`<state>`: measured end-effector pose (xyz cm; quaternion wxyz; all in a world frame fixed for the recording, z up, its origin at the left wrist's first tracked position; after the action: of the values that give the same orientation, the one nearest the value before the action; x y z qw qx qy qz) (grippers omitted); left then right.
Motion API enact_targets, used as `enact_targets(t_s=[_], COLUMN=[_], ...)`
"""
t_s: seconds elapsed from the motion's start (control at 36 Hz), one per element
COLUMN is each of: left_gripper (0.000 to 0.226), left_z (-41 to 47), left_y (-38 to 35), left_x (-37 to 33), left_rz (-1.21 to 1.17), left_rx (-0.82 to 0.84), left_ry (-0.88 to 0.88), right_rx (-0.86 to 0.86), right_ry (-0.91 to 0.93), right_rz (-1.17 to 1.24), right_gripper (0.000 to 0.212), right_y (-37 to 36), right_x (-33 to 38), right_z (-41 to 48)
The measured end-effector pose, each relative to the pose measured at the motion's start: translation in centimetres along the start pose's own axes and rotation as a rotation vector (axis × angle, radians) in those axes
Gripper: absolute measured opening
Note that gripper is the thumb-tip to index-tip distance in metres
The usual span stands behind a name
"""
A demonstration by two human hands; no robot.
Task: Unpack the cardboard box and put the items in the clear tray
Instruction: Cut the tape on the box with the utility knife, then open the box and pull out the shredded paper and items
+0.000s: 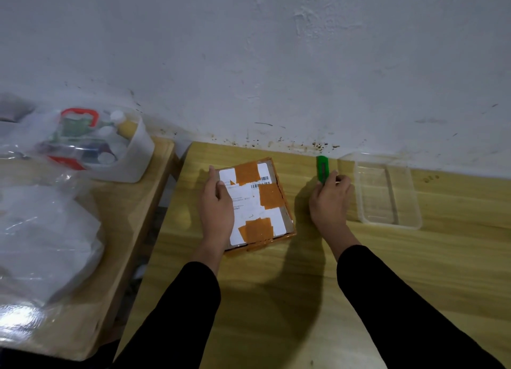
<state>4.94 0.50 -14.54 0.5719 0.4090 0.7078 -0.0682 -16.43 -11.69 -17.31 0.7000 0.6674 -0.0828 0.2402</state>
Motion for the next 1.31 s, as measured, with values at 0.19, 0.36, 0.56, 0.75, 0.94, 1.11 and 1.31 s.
enact_targets(t_s=[0.19,0.36,0.56,0.75,0.94,1.11,1.31], left_gripper=[0.050,0.051,0.048,0.048,0.040,0.042,0.042], left_z=[-0.1,-3.3,-10.1,-9.0,-10.0,-12.0,-12.1], left_y=[0.4,1.8,2.7,4.0,1.5,0.1,0.1], left_x=[0.2,2.2,5.3,6.2,6.4,6.8,6.3], left_rz=[-0.045,-0.099,-0.058,-0.167,-0.216,-0.232,-0.226], left_rx=[0.044,0.123,0.065,-0.166,-0.033,0.117,0.168], left_ry=[0.078,0.059,-0.090,-0.012,0.146,0.140,0.151], right_rx=[-0.017,0.440,0.405,0.163,-0.042,-0.115,-0.018], right_ry=[0.237,0.267,0.238,0.130,0.057,0.405,0.634], right_rz=[0.335,0.578,0.617,0.660,0.728,0.500,0.446], right_gripper=[0.040,0.042,0.041,0.031,0.017,0.025,0.026], right_y=[1.8,-0.8,-1.0,2.8,5.1,8.0,8.0], right_x=[6.3,10.1,8.0,2.5,-2.7,-2.5,-1.3], right_z=[0.3,3.1,1.0,-6.9,-15.7,-16.4,-15.9])
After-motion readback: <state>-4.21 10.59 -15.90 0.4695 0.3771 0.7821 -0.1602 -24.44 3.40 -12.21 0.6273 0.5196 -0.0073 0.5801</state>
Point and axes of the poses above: each hand's wrist, its own z-axis towards the middle knuckle, its own y-axis out of the back of the hand, x = y × z, the point moved 6 cm from there along z, towards the middle knuckle, and after that the axes turned 12 degrees about y, right-handed, at the moved point
